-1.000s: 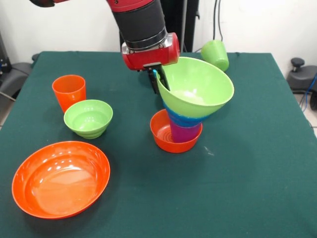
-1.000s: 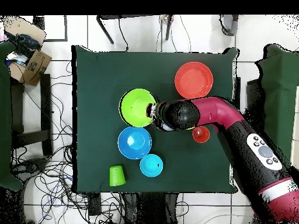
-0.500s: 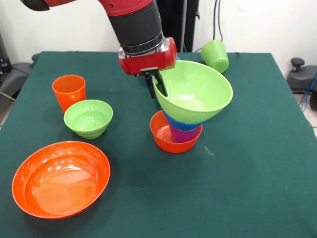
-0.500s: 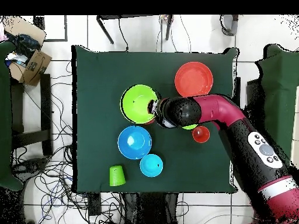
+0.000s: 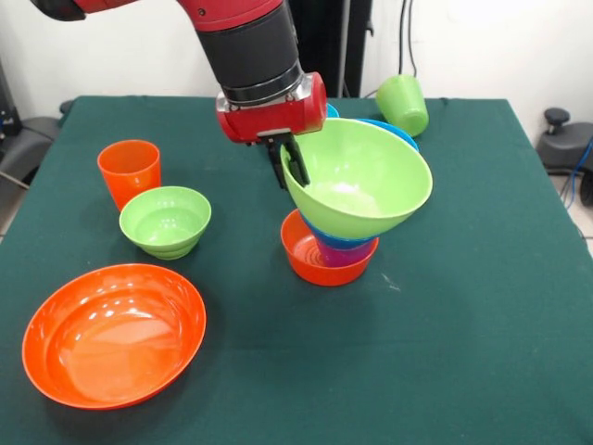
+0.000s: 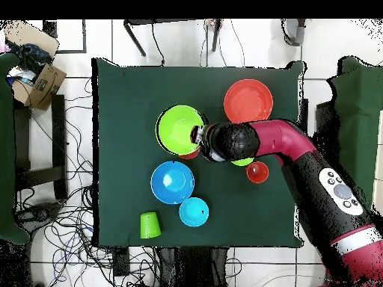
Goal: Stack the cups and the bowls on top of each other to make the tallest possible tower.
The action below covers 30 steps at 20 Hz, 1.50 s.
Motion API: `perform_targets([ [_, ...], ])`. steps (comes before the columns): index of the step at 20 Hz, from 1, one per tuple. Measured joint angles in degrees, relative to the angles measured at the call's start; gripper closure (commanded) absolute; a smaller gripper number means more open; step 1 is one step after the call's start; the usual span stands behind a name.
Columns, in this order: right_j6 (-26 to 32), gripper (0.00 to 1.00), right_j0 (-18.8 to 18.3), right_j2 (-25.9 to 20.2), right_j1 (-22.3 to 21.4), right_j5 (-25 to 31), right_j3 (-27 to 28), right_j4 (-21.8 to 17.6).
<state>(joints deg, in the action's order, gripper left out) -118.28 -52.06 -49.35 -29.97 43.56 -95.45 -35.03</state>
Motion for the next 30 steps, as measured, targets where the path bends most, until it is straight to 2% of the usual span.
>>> perform_targets([
  [14, 0.00, 1.00, 0.00, 0.08, 0.00, 3.07, 0.00, 0.69],
  [15, 0.00, 0.00, 0.00, 0.09, 0.01, 3.42, -0.01, 0.76],
  [30, 0.00, 0.00, 0.02, 0.22, 1.30, 4.34, -0.05, 0.75],
])
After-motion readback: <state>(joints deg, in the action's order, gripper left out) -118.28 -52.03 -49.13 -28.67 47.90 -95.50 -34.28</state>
